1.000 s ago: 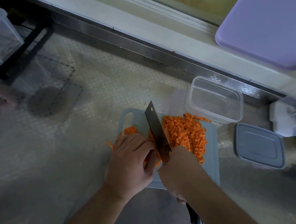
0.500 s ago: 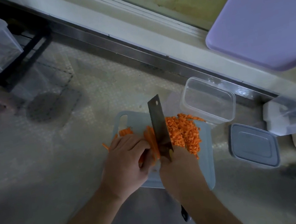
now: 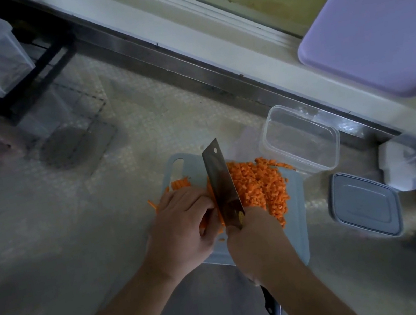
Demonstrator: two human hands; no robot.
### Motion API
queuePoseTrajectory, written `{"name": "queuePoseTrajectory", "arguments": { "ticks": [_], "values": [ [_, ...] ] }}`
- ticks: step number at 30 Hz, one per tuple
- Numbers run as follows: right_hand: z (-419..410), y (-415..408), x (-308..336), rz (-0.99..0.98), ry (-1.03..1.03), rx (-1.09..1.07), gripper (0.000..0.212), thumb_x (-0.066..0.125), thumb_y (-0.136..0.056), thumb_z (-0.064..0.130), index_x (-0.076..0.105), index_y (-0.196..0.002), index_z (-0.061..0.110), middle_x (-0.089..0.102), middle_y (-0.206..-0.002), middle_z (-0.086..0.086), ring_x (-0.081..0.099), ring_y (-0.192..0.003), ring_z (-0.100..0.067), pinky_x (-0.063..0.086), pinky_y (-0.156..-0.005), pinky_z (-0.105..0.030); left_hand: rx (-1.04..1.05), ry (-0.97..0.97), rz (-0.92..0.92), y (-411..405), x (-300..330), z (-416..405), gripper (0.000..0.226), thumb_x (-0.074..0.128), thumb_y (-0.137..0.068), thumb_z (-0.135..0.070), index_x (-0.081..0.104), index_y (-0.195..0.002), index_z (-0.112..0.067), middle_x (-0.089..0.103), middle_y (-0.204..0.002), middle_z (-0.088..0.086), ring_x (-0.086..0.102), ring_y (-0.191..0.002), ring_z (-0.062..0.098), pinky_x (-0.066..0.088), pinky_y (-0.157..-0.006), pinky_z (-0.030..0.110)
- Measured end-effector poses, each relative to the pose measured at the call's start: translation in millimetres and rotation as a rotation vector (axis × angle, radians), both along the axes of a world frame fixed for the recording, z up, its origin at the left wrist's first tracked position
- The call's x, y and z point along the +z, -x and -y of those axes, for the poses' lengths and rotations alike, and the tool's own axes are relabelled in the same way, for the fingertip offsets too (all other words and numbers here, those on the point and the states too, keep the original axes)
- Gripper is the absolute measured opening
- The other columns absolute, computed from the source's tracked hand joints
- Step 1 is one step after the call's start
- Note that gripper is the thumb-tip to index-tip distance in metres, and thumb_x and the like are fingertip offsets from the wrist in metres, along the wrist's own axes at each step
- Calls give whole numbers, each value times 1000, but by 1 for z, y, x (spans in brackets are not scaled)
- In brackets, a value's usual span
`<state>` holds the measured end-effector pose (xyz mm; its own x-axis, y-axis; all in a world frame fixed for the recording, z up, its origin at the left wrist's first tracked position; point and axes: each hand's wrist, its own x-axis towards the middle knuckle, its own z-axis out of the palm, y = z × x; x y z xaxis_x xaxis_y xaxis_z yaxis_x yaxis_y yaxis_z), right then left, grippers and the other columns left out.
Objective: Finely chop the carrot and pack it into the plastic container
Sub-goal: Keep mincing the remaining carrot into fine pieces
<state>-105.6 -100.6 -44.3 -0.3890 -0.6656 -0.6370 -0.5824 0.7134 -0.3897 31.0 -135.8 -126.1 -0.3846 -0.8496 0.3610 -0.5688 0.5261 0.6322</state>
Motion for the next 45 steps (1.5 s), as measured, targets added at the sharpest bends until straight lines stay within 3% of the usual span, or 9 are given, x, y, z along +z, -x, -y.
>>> {"name": "queuePoseTrajectory", "arguments": {
  "ticks": [8, 14, 19, 23, 26, 34, 39, 43, 45],
  "values": [
    [5, -6, 10, -37, -25, 31, 16, 49, -96, 13, 52, -81, 17, 58, -75, -8, 68, -75, -30, 50, -55, -33, -5, 0, 9, -1, 1, 0, 6, 72, -92, -18, 70, -86, -18, 65, -92, -8, 63, -90, 18, 46, -90, 37],
    [9, -7, 15, -23, -53, 139, 24, 52, -94, 12, 46, -72, 20, 48, -69, 1, 47, -63, -15, 42, -58, -30, -9, 10, 8, -1, 1, 0, 5, 73, -90, -16, 71, -86, -17, 66, -91, -7, 63, -90, 18, 47, -89, 36],
    [13, -8, 18, -82, -91, 173, 24, 49, -98, 8, 44, -76, 17, 48, -75, -2, 48, -67, -14, 47, -61, -33, -3, 13, 10, -1, 2, -1, 6, 73, -90, -15, 71, -84, -16, 66, -90, -5, 64, -89, 20, 47, -88, 38],
    [17, -9, 22, -14, -60, 168, 32, 55, -97, 20, 40, -69, 24, 44, -69, 7, 39, -56, -8, 36, -52, -19, -3, 16, 15, -1, 1, -1, 6, 71, -90, -15, 71, -84, -16, 66, -90, -4, 64, -89, 21, 48, -88, 38],
    [18, -11, 21, -4, -36, 155, 33, 54, -97, 24, 39, -68, 26, 43, -68, 9, 38, -55, -7, 32, -51, -18, -12, 12, 18, -1, 2, 0, 5, 71, -90, -15, 72, -85, -16, 66, -91, -5, 64, -90, 20, 47, -90, 37],
    [6, -15, 11, 18, 35, 87, 31, 58, -94, 29, 44, -67, 28, 50, -69, 9, 50, -65, -12, 47, -63, -27, 3, 5, 41, -2, 1, -1, 6, 70, -89, -18, 72, -85, -16, 67, -90, -4, 65, -89, 23, 47, -89, 40],
    [0, -15, 7, -48, 119, 62, 25, 52, -97, 22, 48, -72, 22, 51, -68, 3, 48, -58, -11, 34, -48, -22, 3, 13, 50, -2, 1, -1, 5, 78, -86, -16, 73, -86, -15, 67, -92, -3, 65, -90, 23, 48, -91, 40],
    [-5, -13, 5, -33, 151, 18, 14, 51, -96, 24, 60, -86, 19, 61, -80, 0, 61, -72, -20, 54, -62, -37, -7, -6, 60, -2, 2, -1, 5, 75, -87, -19, 70, -87, -17, 65, -92, -4, 63, -89, 22, 43, -91, 34],
    [-6, -12, 6, -42, 151, 46, 15, 50, -95, 24, 62, -91, 17, 62, -81, 0, 60, -73, -21, 53, -62, -36, -23, -34, 59, -3, 5, 1, 5, 74, -89, -21, 70, -89, -18, 64, -94, -6, 63, -91, 22, 45, -89, 36]
  ]
}}
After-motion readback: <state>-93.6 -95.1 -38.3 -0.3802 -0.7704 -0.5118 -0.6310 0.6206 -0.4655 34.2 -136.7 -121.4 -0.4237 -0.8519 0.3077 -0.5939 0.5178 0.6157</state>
